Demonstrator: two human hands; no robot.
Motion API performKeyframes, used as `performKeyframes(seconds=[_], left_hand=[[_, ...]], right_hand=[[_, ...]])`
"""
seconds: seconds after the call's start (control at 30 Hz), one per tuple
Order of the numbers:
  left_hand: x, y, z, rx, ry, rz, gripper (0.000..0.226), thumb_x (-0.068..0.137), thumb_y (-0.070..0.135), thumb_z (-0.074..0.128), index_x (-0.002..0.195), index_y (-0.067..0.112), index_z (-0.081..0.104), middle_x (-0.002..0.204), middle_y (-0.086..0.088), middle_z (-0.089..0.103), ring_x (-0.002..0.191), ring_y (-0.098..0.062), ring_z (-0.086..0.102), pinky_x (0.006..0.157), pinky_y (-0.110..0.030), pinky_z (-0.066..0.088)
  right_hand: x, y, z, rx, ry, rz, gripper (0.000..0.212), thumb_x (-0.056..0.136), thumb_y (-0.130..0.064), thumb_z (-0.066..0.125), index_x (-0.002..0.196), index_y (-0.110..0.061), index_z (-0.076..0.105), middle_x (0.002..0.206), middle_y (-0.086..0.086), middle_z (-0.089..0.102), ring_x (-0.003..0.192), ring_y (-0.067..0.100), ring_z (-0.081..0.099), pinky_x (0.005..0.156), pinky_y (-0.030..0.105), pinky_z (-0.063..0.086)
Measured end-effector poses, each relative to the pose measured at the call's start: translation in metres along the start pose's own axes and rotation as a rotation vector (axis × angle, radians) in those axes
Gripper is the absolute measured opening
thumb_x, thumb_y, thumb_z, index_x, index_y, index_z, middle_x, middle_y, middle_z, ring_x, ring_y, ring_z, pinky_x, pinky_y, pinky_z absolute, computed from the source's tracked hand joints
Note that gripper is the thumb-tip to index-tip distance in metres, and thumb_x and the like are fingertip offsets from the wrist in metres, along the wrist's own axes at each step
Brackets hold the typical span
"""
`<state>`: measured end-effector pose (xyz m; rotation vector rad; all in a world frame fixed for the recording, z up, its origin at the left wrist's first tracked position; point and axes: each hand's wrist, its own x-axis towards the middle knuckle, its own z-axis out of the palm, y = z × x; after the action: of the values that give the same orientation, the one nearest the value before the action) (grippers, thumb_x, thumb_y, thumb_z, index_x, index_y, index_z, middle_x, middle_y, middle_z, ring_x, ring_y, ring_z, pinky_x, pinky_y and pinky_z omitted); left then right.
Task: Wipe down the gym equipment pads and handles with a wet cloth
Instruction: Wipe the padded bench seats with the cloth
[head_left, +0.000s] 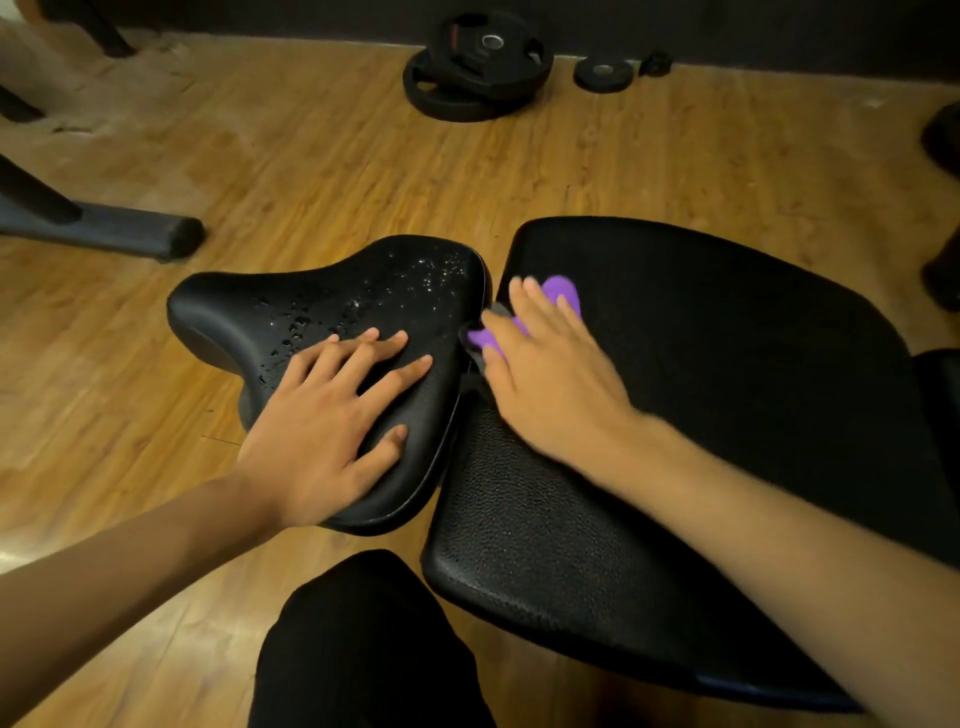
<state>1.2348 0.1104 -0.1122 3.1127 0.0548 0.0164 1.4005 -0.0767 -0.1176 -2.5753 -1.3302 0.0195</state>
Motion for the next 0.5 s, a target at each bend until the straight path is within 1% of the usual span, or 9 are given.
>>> performKeyframes(seconds=[0.07, 0.13, 0.2, 0.27, 0.33, 0.37, 0.43, 0.5], left_hand=[[0.001, 0.002, 0.0, 0.001, -0.001, 0.002, 0.064, 0.101, 0.051, 0.033, 0.159, 0.026, 0.039, 0.161, -0.007, 0.041, 0.151, -0.033, 0.034, 0.118, -0.051, 0.025], [0.001, 0.004, -0.001, 0.013, -0.005, -0.008, 0.063, 0.101, 0.05, 0.033, 0.159, 0.026, 0.038, 0.161, -0.007, 0.041, 0.152, -0.033, 0.033, 0.119, -0.051, 0.025], [0.002, 0.004, -0.001, 0.024, -0.017, -0.015, 0.063, 0.101, 0.049, 0.033, 0.16, 0.026, 0.037, 0.161, -0.008, 0.04, 0.152, -0.033, 0.033, 0.12, -0.053, 0.026], [0.001, 0.004, -0.002, 0.032, -0.038, -0.012, 0.063, 0.101, 0.049, 0.034, 0.159, 0.024, 0.038, 0.16, -0.009, 0.041, 0.15, -0.036, 0.036, 0.116, -0.054, 0.03], [0.003, 0.006, -0.006, 0.046, -0.059, -0.025, 0.065, 0.099, 0.05, 0.036, 0.157, 0.022, 0.043, 0.157, -0.011, 0.045, 0.142, -0.039, 0.042, 0.106, -0.054, 0.036], [0.005, 0.009, -0.008, 0.051, -0.066, -0.04, 0.067, 0.095, 0.052, 0.039, 0.154, 0.021, 0.047, 0.153, -0.012, 0.048, 0.136, -0.041, 0.046, 0.1, -0.054, 0.039], [0.014, 0.016, -0.012, 0.042, -0.066, -0.087, 0.07, 0.088, 0.059, 0.043, 0.146, 0.02, 0.054, 0.143, -0.013, 0.052, 0.118, -0.041, 0.051, 0.089, -0.05, 0.04], [0.024, 0.025, -0.015, 0.004, -0.031, -0.139, 0.07, 0.088, 0.064, 0.042, 0.141, 0.02, 0.056, 0.133, -0.011, 0.051, 0.107, -0.035, 0.047, 0.086, -0.048, 0.04]], right_hand=[[0.056, 0.03, -0.01, -0.042, 0.035, 0.061, 0.049, 0.106, -0.033, 0.028, 0.143, -0.015, 0.055, 0.165, 0.024, 0.024, 0.156, 0.035, 0.014, 0.127, 0.048, 0.01], [0.105, 0.053, -0.023, -0.033, -0.002, 0.162, 0.047, 0.109, -0.033, 0.028, 0.148, -0.018, 0.05, 0.168, 0.02, 0.017, 0.158, 0.032, 0.005, 0.128, 0.048, 0.002], [0.119, 0.06, -0.022, -0.051, -0.035, 0.22, 0.048, 0.109, -0.035, 0.027, 0.154, -0.022, 0.042, 0.17, 0.016, 0.012, 0.158, 0.029, 0.001, 0.128, 0.049, -0.002], [0.086, 0.043, -0.014, -0.045, -0.012, 0.195, 0.05, 0.109, -0.037, 0.027, 0.158, -0.027, 0.035, 0.17, 0.013, 0.01, 0.158, 0.029, 0.0, 0.128, 0.049, -0.002], [0.019, 0.015, -0.005, -0.002, 0.039, 0.144, 0.055, 0.106, -0.038, 0.022, 0.159, -0.027, 0.033, 0.17, 0.012, 0.015, 0.158, 0.029, 0.004, 0.128, 0.048, 0.001], [-0.022, 0.0, -0.004, 0.034, 0.042, 0.126, 0.06, 0.103, -0.04, 0.018, 0.158, -0.025, 0.035, 0.169, 0.013, 0.019, 0.158, 0.029, 0.007, 0.128, 0.048, 0.004], [-0.093, -0.026, -0.011, 0.1, -0.026, 0.089, 0.066, 0.099, -0.043, 0.013, 0.158, -0.024, 0.035, 0.169, 0.013, 0.019, 0.158, 0.029, 0.009, 0.127, 0.048, 0.007], [-0.122, -0.027, -0.016, 0.1, -0.108, 0.041, 0.066, 0.098, -0.045, 0.011, 0.16, -0.027, 0.029, 0.171, 0.011, 0.006, 0.158, 0.026, -0.001, 0.127, 0.046, 0.004]])
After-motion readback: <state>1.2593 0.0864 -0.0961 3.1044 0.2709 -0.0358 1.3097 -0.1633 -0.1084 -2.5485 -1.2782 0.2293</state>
